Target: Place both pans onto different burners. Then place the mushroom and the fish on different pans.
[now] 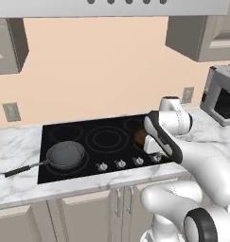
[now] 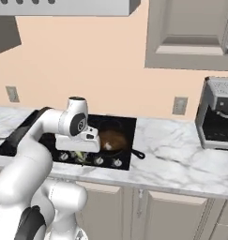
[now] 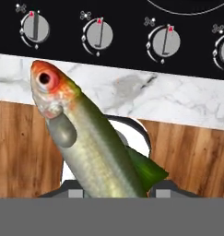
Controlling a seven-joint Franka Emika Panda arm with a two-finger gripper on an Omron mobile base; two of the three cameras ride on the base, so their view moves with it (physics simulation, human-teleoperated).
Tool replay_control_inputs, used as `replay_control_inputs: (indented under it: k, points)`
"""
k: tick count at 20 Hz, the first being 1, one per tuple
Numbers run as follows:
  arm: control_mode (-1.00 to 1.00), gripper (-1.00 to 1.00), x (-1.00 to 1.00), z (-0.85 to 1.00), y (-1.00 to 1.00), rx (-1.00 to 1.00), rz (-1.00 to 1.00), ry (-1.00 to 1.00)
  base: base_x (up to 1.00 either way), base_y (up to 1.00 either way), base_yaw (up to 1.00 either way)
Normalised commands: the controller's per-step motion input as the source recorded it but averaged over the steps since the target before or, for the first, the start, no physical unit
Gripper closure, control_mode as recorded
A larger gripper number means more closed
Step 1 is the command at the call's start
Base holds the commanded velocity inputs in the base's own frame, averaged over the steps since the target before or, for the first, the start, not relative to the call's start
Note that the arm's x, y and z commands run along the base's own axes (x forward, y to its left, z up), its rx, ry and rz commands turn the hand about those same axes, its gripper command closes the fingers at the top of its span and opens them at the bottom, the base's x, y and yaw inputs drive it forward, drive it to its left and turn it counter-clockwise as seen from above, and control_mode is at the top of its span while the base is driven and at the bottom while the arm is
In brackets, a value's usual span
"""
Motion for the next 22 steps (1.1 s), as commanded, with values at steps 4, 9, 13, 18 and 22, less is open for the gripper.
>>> replay_control_inputs:
  k: [4,9,13,18,22]
  points:
    - [1.0,1.0,0.0,0.0,0.0,0.0,0.0,0.0,0.0,0.99,0.0]
    - [1.0,1.0,0.0,0.0,0.0,0.0,0.0,0.0,0.05,0.78,0.0]
    - [1.0,1.0,0.0,0.0,0.0,0.0,0.0,0.0,0.26,0.57,0.01]
    - [1.0,1.0,0.0,0.0,0.0,0.0,0.0,0.0,0.38,0.13,0.0]
    - [1.0,1.0,0.0,0.0,0.0,0.0,0.0,0.0,0.39,0.08,0.0]
